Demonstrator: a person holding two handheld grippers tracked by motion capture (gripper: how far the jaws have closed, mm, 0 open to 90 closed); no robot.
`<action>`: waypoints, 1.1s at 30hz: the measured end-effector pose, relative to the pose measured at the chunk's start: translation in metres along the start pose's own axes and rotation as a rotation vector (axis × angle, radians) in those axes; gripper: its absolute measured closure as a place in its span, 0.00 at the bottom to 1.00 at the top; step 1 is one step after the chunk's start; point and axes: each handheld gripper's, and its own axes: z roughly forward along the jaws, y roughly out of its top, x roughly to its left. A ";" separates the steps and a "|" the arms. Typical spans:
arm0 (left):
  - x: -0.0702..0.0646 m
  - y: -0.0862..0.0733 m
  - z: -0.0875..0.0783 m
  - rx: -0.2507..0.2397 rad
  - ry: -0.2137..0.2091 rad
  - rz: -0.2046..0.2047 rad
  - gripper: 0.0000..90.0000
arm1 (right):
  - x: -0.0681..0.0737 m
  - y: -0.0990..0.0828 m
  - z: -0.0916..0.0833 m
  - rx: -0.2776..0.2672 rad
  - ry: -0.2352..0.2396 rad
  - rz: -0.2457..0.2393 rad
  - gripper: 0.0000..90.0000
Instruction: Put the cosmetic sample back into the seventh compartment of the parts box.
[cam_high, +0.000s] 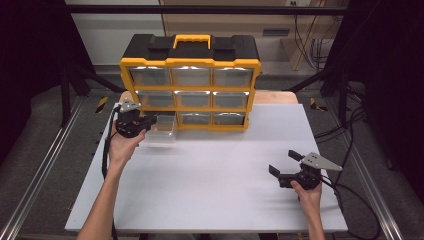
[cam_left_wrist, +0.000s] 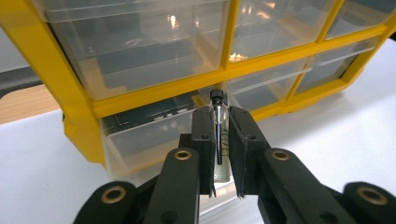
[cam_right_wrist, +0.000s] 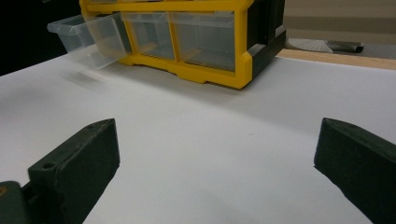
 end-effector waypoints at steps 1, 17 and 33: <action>0.001 0.000 0.001 0.005 0.004 0.002 0.89 | 0.000 0.000 0.000 0.001 0.000 0.001 0.01; 0.011 -0.005 0.018 0.027 0.019 0.006 0.89 | 0.000 0.000 0.000 0.001 0.000 0.002 0.01; 0.015 -0.013 0.033 0.068 0.048 0.030 0.89 | 0.000 0.000 0.000 0.002 0.002 0.004 0.01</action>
